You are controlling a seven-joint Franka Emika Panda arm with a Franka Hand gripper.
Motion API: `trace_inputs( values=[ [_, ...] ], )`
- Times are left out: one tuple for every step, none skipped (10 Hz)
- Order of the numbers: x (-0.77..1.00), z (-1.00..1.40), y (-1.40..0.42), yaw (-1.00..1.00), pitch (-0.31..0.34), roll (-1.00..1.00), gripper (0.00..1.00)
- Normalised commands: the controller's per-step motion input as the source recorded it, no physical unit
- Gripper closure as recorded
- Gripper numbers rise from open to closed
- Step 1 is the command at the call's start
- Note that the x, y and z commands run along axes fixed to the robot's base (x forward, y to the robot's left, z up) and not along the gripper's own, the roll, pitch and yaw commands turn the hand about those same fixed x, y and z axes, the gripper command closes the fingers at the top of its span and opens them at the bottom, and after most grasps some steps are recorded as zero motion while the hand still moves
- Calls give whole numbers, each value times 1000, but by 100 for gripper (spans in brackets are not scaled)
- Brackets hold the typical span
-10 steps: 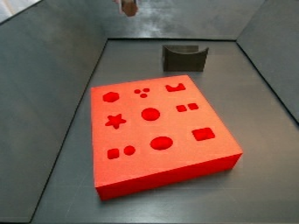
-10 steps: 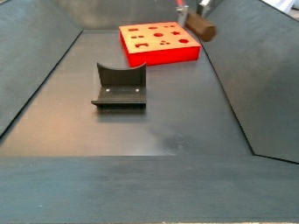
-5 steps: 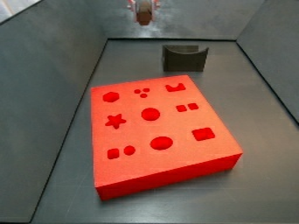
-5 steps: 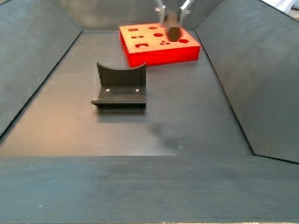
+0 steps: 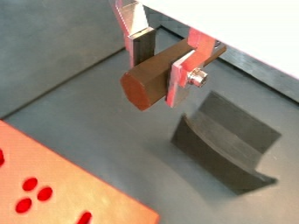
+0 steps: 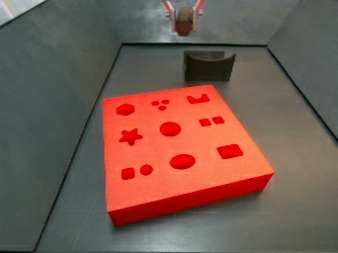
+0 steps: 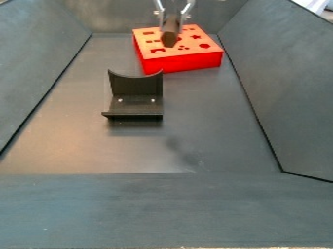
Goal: Pick up the hexagon object. Move up. Place the hexagon object on the fixture. Regrasp the hexagon object. Move to above the board. Insert the hexagon object.
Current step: Place the hexagon object on the fixture.
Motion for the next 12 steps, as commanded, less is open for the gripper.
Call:
trace_inputs(
  values=[
    [949,-63,-52,-48,48,-3,100],
    [888,423,1000,68,101,-1000,100],
    [807,422,1000,58,112,-1000,100],
    [780,375,1000,46,125,-1000,100],
    [641,153,779,27,137,-1000,100],
    [584,74,661,18,141,-1000,100],
    [502,14,422,-1,151,-1000,100],
    [463,12,304,-9,159,-1000,100],
    [369,-1,57,-36,173,-1000,100],
    [326,-10,20,-49,177,-1000,100],
    [239,-14,32,-79,185,-1000,100],
    [149,-15,44,-117,197,-1000,100]
  ],
)
